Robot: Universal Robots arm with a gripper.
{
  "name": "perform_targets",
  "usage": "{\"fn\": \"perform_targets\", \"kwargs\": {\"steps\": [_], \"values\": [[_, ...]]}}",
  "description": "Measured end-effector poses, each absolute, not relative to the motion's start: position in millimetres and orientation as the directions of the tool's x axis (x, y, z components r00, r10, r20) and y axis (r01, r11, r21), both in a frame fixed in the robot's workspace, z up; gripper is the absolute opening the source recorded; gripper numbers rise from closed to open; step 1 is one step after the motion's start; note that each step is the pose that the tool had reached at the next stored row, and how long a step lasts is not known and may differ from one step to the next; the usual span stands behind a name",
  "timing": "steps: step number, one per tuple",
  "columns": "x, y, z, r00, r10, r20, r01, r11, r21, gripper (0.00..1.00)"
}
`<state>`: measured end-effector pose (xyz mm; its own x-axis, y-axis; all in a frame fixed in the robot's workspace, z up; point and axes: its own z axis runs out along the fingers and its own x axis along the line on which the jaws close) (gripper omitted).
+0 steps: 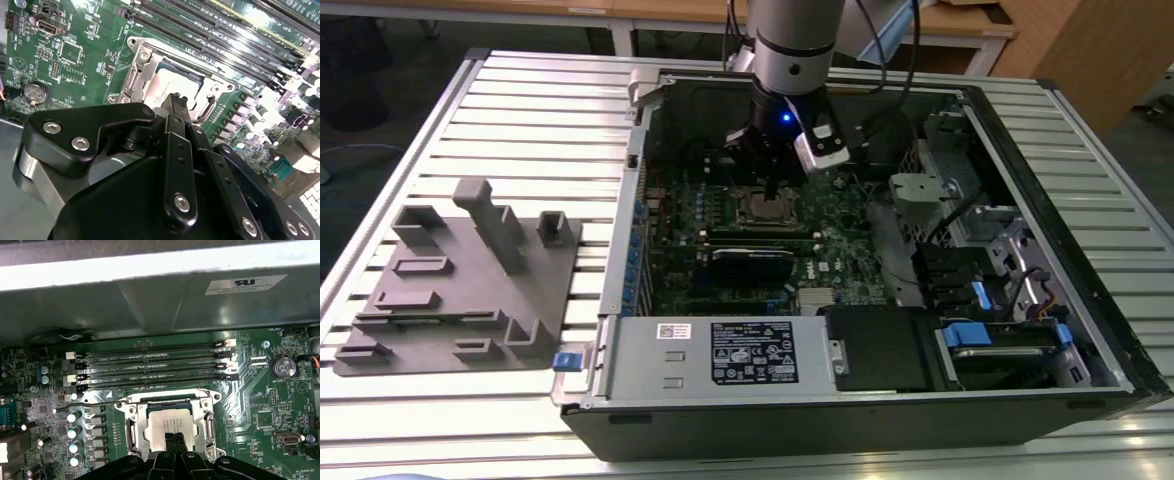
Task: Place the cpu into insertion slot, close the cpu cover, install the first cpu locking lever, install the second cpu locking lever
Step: 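Close the cpu cover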
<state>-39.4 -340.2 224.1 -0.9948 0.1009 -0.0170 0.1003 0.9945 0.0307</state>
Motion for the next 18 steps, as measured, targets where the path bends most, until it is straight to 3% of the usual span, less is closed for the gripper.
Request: {"fn": "perform_targets", "kwargs": {"steps": [18], "values": [[-39.6,-340.1,221.6,-0.999,0.031,-0.017,0.031,0.999,0.031,0.11]]}}
